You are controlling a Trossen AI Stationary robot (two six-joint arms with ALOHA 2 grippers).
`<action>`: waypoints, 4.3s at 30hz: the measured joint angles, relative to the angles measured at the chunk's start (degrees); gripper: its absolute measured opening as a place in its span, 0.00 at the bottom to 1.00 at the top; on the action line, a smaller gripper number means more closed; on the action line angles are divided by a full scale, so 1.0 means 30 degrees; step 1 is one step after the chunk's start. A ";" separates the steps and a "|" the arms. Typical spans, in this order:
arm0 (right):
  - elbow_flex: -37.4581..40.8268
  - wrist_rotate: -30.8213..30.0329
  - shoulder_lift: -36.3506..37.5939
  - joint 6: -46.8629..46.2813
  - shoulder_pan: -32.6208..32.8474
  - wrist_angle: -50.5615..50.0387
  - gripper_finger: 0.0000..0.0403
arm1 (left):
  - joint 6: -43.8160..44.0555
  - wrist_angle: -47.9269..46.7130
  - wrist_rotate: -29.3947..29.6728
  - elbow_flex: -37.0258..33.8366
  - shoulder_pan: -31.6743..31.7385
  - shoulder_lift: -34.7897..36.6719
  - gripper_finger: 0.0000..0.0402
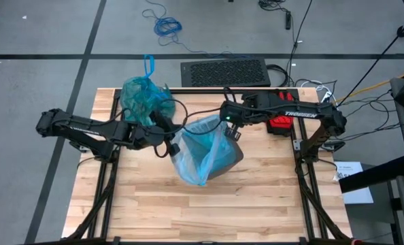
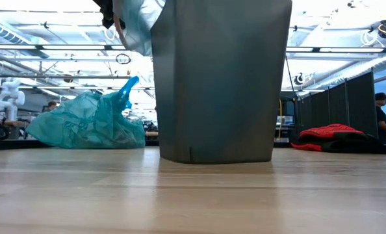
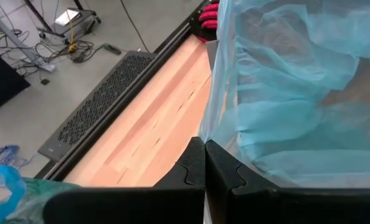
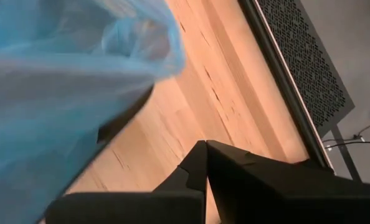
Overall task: Place trash/remove bag and relplace
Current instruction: Insert the blue trash bag into the trash bin
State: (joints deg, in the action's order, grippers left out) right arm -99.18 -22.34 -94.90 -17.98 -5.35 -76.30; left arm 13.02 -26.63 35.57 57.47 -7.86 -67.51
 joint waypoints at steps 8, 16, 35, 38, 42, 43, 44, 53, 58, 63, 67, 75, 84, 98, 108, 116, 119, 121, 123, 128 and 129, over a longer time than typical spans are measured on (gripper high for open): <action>-0.0022 0.0104 0.2986 0.0713 -0.0165 0.0797 0.00 | -0.1028 0.0073 -0.0736 0.0000 0.0007 0.0000 0.00; -0.0029 0.3998 0.2874 0.2724 -0.0587 0.5522 0.24 | -0.1136 0.0136 -0.0969 0.0000 0.0007 -0.0007 0.10; 0.0087 0.8209 0.0811 0.1166 -0.3750 0.3200 0.10 | -0.0947 0.0150 -0.0831 0.0005 0.0022 -0.0007 0.19; 0.0124 0.7025 0.0914 0.1202 -0.3248 0.2692 0.03 | -0.0940 0.0248 -0.0823 0.0010 0.0004 -0.0007 0.19; 0.0212 0.6413 0.0957 0.1153 -0.2969 0.2013 0.01 | -0.0954 0.0290 -0.0816 0.0028 -0.0015 -0.0007 0.19; 0.0326 0.6381 0.0957 0.1148 -0.2951 0.2142 0.00 | -0.0954 0.0284 -0.0807 0.0029 -0.0015 -0.0007 0.19; 0.0424 0.6355 0.0954 0.1144 -0.2955 0.2249 0.00 | -0.0954 0.0284 -0.0794 0.0029 -0.0014 -0.0007 0.19; 0.2114 0.6503 0.0957 0.1202 -0.2984 0.2833 0.00 | -0.0921 -0.0082 -0.0787 0.0036 -0.0007 -0.0159 0.18; 0.2796 0.6569 0.0950 0.1217 -0.2977 0.3273 0.00 | -0.0479 -0.0552 -0.0787 0.0036 -0.0007 -0.0485 0.11; 0.2790 0.6561 0.0954 0.1368 -0.2984 0.3460 0.00 | -0.0444 -0.1121 -0.0852 0.0036 0.0000 -0.1241 0.04; 0.2790 0.6561 0.0957 0.1521 -0.2976 0.3441 0.00 | -0.0472 -0.1480 -0.0886 0.0036 -0.0007 -0.2172 0.06; 0.2790 0.6561 0.0957 0.1640 -0.2919 0.3386 0.00 | -0.0603 -0.2254 -0.0858 0.0272 -0.0051 -0.1905 0.19; 0.2790 0.6554 0.0957 0.1875 -0.2912 0.3390 0.00 | -0.1051 -0.3693 0.0232 0.1436 -0.0044 0.0526 0.25; 0.2790 0.6534 0.0957 0.2448 -0.2912 0.3406 0.00 | -0.4968 0.1362 -0.7114 0.1545 0.3025 -0.0904 0.02; 0.2783 0.6484 0.0957 0.2812 -0.2719 0.3382 0.00 | -0.4947 0.2354 -0.8959 0.1337 0.5027 -0.2311 0.00; 0.2783 0.5898 0.0957 0.2865 -0.2504 0.3187 0.00 | -0.4278 0.3317 -0.9224 -0.0106 0.5739 -0.2973 0.00; 0.2783 0.5743 0.0955 0.2871 -0.2431 0.3091 0.00 | -0.3992 0.3556 -0.9202 -0.0436 0.5948 -0.2968 0.00; 0.2783 0.5403 0.0957 0.2871 -0.2398 0.2992 0.00 | -0.3966 0.3744 -0.9202 -0.0707 0.6003 -0.2958 0.00; 0.2816 0.5367 0.0957 0.2871 -0.2370 0.2743 0.00 | -0.3946 0.3850 -0.9202 -0.0913 0.6006 -0.2958 0.00; 0.4413 0.5434 0.1515 0.2513 -0.2225 0.3409 0.00 | -0.3890 0.3891 -0.9180 -0.1158 0.6003 -0.2958 0.00; 0.4903 0.5429 0.1738 0.2373 -0.2174 0.3591 0.00 | -0.3883 0.3897 -0.9159 -0.1158 0.6003 -0.2958 0.00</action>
State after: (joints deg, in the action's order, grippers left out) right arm -84.47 -6.05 -89.69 -10.86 -11.88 -65.52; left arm 1.37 -14.94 8.10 54.00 10.15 -76.38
